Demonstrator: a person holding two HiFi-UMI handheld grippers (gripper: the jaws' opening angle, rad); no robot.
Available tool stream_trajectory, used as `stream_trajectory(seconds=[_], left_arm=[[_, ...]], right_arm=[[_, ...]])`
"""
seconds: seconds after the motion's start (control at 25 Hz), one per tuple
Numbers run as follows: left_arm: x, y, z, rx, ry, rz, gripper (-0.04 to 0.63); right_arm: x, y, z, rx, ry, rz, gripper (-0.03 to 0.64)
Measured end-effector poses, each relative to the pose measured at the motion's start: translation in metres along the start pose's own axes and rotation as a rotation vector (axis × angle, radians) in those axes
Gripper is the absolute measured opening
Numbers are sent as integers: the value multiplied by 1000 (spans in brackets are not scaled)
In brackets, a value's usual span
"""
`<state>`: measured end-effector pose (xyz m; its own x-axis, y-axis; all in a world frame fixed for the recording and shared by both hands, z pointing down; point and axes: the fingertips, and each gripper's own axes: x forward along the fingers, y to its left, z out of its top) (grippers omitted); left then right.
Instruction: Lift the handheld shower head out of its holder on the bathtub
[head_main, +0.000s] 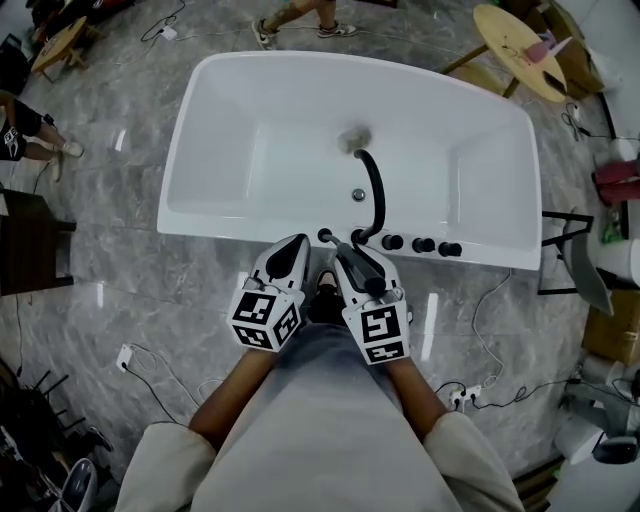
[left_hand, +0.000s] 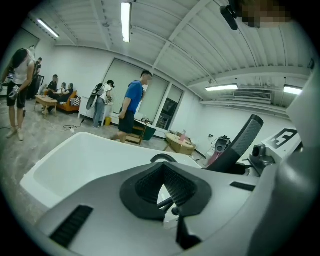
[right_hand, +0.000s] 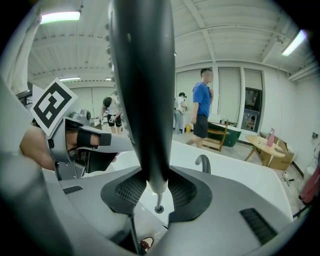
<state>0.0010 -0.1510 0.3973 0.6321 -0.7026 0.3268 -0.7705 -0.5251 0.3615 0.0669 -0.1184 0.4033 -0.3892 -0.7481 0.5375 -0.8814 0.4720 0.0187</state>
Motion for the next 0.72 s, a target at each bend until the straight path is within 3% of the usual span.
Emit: stream_trajectory(seconds=[0.72], left_arm=[[-27, -14, 49, 52, -104, -16, 4]], right_arm=[[-33, 14, 69, -18, -150, 30, 144]])
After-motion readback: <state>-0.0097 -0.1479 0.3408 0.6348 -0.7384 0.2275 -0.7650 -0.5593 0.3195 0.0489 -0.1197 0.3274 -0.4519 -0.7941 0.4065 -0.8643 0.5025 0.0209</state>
